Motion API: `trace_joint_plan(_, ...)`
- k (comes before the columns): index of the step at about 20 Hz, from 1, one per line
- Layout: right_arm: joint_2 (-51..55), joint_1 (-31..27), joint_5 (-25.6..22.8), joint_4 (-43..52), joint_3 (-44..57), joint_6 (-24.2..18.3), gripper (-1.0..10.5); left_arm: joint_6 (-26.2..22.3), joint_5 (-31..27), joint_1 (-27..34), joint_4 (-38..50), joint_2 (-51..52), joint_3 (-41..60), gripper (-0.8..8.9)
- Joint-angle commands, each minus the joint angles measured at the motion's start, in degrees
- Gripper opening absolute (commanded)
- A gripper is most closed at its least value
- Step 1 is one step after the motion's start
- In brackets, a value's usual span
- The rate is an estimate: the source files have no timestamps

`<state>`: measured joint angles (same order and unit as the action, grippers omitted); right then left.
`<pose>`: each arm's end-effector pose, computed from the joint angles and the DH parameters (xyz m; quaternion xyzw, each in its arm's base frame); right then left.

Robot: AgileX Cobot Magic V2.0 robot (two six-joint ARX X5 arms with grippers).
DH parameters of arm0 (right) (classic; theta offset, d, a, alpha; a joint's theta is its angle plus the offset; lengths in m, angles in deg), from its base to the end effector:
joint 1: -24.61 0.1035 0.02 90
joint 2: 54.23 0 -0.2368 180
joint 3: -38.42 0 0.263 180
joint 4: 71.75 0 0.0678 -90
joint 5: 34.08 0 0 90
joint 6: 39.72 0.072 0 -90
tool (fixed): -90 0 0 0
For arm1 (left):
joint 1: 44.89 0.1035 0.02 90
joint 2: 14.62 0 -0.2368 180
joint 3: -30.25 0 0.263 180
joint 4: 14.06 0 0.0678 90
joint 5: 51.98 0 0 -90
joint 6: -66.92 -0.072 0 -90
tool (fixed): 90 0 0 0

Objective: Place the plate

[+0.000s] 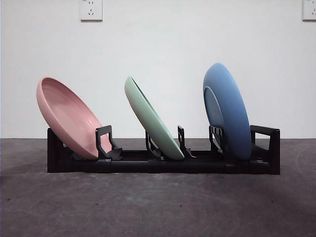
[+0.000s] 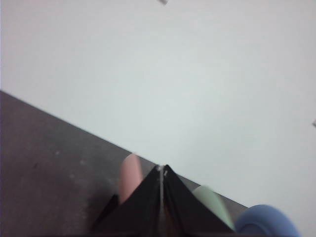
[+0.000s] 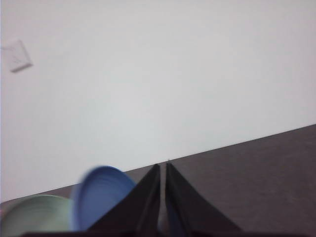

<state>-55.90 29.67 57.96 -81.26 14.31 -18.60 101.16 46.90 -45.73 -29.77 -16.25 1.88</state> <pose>0.1617 0.0169 0.2421 0.1847 -0.0994 0.0811 0.9744 0.1544 -0.0134 0.2552 -0.2855 -0.0668 -0.1088 0.9498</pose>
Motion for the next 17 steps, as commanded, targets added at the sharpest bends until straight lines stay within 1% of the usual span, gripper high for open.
trace_joint_plan(1, -2.43, 0.00, 3.15, -6.49, -8.02, 2.45, 0.2, -4.15, 2.14, 0.09, -9.27, -3.08, -7.85, 0.09)
trace_joint_plan(3, -5.31, 0.00, 5.97, -11.58, -13.88, 1.90, 0.2, -8.37, 5.31, 0.09, -15.37, -6.32, -13.38, 0.10)
trace_joint_plan(5, -8.48, 0.00, 10.58, -15.74, -18.91, 0.13, 0.2, -11.63, 9.18, 0.09, -20.11, -9.55, -17.90, 0.10)
trace_joint_plan(9, -15.96, 0.00, 21.03, -25.68, -28.06, -3.63, 0.2, -16.00, 16.35, 0.07, -29.31, -16.37, -26.05, 0.10)
trace_joint_plan(11, -19.74, 0.02, 24.30, -31.17, -31.71, -4.11, 0.2, -17.68, 17.38, 0.07, -34.67, -19.50, -29.75, 0.10)
trace_joint_plan(13, -22.99, 0.07, 26.60, -36.41, -34.71, -5.05, 0.2, -20.39, 17.38, 0.07, -40.44, -22.36, -33.16, 0.10)
trace_joint_plan(17, -28.61, 0.07, 26.38, -47.23, -39.80, -10.62, 0.2, -26.91, 16.35, 0.07, -51.71, -27.80, -39.15, 0.10)
